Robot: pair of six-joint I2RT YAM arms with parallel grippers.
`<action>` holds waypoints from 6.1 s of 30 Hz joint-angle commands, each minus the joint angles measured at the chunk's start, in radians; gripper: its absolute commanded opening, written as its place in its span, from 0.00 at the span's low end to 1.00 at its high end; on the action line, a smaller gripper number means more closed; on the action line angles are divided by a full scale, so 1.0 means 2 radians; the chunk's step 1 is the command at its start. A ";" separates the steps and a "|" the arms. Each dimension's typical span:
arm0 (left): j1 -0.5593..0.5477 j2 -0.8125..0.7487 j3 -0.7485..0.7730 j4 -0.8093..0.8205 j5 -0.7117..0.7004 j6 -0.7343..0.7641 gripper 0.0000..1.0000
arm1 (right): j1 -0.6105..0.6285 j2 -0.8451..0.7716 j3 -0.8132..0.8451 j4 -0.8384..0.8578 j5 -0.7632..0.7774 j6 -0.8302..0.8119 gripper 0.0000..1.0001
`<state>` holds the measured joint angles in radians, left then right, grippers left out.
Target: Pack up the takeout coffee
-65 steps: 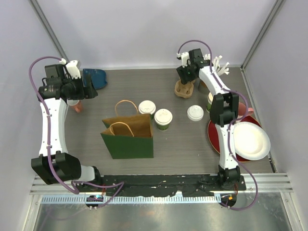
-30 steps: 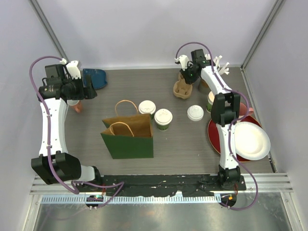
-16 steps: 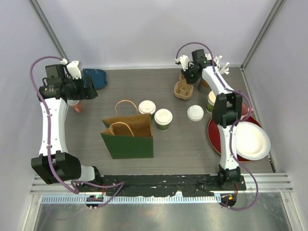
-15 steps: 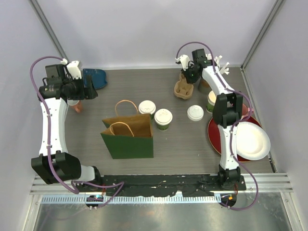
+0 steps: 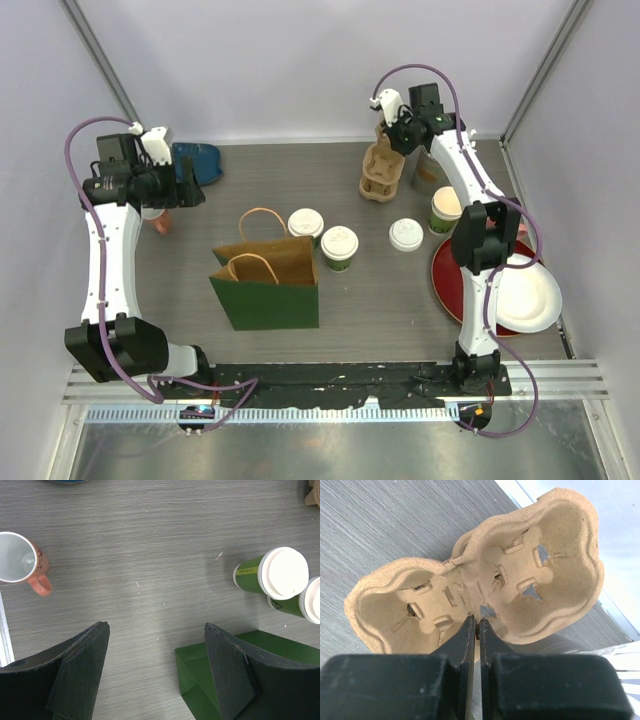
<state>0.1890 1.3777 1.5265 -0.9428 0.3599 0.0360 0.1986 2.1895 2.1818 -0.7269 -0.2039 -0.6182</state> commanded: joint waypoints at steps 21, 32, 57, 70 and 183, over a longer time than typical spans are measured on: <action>-0.113 -0.055 0.140 -0.332 0.164 0.318 0.78 | 0.144 -0.256 -0.047 0.065 0.082 0.235 0.01; -0.219 -0.053 0.042 -0.206 0.031 0.280 0.80 | 0.186 -0.323 -0.094 0.051 0.079 0.265 0.01; -0.253 -0.117 0.050 -0.178 -0.229 0.120 0.00 | 0.383 -0.352 -0.116 0.173 0.195 0.335 0.01; -0.253 -0.134 0.016 -0.114 -0.260 0.039 0.00 | 0.439 -0.296 -0.244 0.380 0.200 0.433 0.01; -0.036 0.013 0.028 -0.237 0.108 0.037 0.00 | 0.476 0.004 0.033 -0.136 0.218 0.077 0.01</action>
<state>0.1326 1.3727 1.5272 -1.3369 0.5831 0.1173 1.1614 2.1414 2.2143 -0.9527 0.2054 -0.4633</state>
